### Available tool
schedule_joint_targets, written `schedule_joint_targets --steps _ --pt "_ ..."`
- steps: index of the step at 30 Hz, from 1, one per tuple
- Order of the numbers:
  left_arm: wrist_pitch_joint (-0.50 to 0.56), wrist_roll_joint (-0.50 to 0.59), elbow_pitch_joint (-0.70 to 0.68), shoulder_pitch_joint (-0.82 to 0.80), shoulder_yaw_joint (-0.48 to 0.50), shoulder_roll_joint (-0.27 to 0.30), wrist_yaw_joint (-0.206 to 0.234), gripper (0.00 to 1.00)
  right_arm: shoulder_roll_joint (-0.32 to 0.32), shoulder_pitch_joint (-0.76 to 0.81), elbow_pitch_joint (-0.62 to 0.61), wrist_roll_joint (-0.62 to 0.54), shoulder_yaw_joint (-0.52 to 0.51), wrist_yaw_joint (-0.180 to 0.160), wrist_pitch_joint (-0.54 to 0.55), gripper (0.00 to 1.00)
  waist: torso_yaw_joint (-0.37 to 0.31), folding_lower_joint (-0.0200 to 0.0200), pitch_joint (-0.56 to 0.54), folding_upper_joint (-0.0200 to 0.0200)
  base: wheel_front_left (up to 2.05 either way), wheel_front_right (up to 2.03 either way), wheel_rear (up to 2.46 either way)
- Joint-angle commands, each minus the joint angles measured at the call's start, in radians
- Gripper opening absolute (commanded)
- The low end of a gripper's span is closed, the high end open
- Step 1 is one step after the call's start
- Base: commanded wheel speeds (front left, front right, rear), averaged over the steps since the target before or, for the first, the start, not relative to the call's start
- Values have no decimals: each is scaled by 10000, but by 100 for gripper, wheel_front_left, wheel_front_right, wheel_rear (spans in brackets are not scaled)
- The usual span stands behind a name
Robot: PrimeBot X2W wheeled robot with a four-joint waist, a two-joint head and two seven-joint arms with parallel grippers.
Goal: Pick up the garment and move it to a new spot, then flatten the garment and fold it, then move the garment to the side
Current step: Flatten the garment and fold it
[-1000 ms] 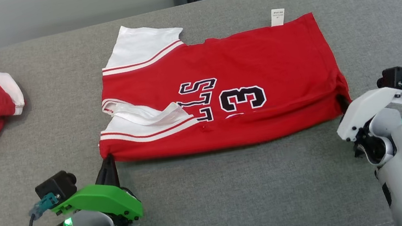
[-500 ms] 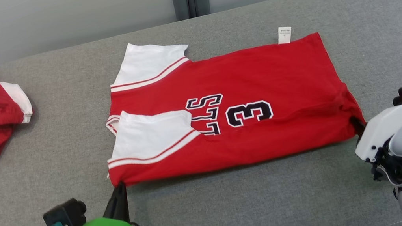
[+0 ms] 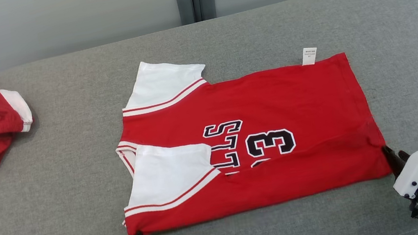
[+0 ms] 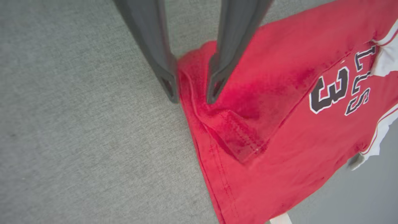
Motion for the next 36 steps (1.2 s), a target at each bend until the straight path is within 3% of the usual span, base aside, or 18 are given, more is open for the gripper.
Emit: schedule_joint_targets --steps 1,9,15,21,26,36 --pt "-36 84 38 89 41 150 33 100 -6 198 -39 145 6 2 -118 100 -50 0 -12 -1 0 0 0" --pt "382 649 -431 -1015 175 1062 -75 100 -17 160 -585 414 182 2 -448 100 -375 0 286 -1 0 0 0" --pt "1451 1201 -531 -3671 258 2203 -663 100 -14 -421 -1566 303 678 2 -460 100 -882 0 1012 -1 0 0 0" --pt "2967 1208 462 -6901 277 3069 -1516 100 -9 -1647 -2106 210 1533 1 -300 100 -1773 0 2231 -1 0 0 0" --pt "3971 1328 1741 -9198 362 3558 -1856 100 -3 -2916 -2150 137 2426 1 -365 100 -2652 0 3465 -1 0 0 0" --pt "4711 1053 3325 -10426 271 3945 -2469 100 1 -4283 -1455 485 3476 1 -1008 100 -3691 0 4853 -1 0 0 0"
